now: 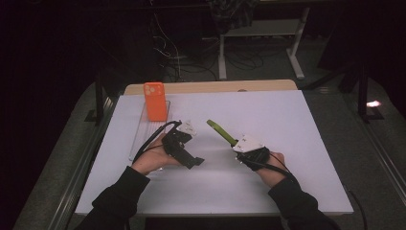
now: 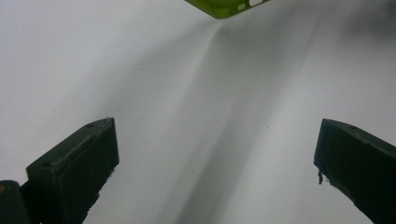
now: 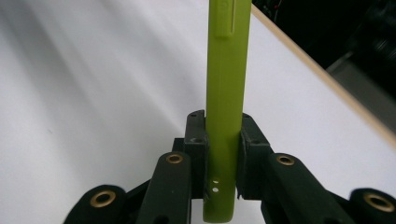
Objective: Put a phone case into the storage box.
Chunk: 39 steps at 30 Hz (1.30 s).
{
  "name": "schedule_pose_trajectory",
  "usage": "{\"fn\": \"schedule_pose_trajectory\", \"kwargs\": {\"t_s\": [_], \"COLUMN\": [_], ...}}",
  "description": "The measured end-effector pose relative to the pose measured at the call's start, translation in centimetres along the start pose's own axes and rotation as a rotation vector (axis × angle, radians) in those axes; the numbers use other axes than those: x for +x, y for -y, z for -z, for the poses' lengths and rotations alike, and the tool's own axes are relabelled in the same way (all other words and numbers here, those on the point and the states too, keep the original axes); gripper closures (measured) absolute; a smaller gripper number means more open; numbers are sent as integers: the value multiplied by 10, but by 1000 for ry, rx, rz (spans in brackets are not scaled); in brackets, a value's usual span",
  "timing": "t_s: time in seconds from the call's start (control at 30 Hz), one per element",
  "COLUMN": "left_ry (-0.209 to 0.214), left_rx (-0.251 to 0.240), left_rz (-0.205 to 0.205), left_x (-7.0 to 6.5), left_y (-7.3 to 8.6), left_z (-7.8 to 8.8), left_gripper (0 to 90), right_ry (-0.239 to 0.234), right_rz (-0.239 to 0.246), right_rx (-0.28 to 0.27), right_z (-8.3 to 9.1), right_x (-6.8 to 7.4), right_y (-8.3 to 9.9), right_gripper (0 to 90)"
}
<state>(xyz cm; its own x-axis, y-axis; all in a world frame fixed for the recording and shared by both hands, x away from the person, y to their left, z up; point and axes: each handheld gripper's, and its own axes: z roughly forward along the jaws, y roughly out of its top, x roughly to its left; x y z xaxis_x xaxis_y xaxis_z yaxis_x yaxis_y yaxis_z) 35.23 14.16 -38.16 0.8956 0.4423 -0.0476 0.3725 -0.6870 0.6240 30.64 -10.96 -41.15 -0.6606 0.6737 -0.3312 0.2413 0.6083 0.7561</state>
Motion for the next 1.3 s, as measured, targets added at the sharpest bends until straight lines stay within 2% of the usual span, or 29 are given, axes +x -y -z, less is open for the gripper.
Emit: {"fn": "schedule_pose_trajectory", "kwargs": {"t_s": [0.03,0.07,0.1,0.2,0.33,0.47,0.5,0.63,0.8,0.87,0.97,1.07,1.2,1.3], "left_ry": [-4,-6,-11,-11,-14,-29,-35,-41,-45,-43,-40,-41,-35,-19], "left_rx": [-1,6,18,18,15,8,16,-19,-92,-146,-171,-222,-262,-287], "left_rz": [7,-2,-18,-8,-5,17,15,46,84,118,119,145,165,161], "left_x": [0,1,2,2,2,3,4,7,11,10,13,14,16,18], "left_y": [0,0,0,0,0,0,0,-1,-6,-9,-13,-18,-25,-32], "left_z": [0,0,1,0,0,-1,0,2,9,10,13,13,13,12], "left_gripper": [0,0,0,0,0,0,0,0,0,0,0,0,0,0], "right_ry": [-13,-32,-41,-80,-147,-176,-175,-180,-187,-192,-199,-208,-226,-243], "right_rz": [-26,-72,-91,-179,-346,-410,-411,-419,-431,-436,-447,-443,-446,-444], "right_rx": [-5,-5,-9,-16,-35,-44,-42,-44,-49,-53,-53,-59,-68,-77], "right_z": [0,1,1,2,3,2,2,2,1,1,1,0,0,-1], "right_x": [-2,-5,-7,-16,-25,-33,-34,-35,-33,-32,-31,-29,-25,-21], "right_y": [0,0,1,2,6,10,10,11,10,9,8,6,2,-2], "right_gripper": [757,757,757,757,757,757,757,757,757,757,757,757,757,757]}}
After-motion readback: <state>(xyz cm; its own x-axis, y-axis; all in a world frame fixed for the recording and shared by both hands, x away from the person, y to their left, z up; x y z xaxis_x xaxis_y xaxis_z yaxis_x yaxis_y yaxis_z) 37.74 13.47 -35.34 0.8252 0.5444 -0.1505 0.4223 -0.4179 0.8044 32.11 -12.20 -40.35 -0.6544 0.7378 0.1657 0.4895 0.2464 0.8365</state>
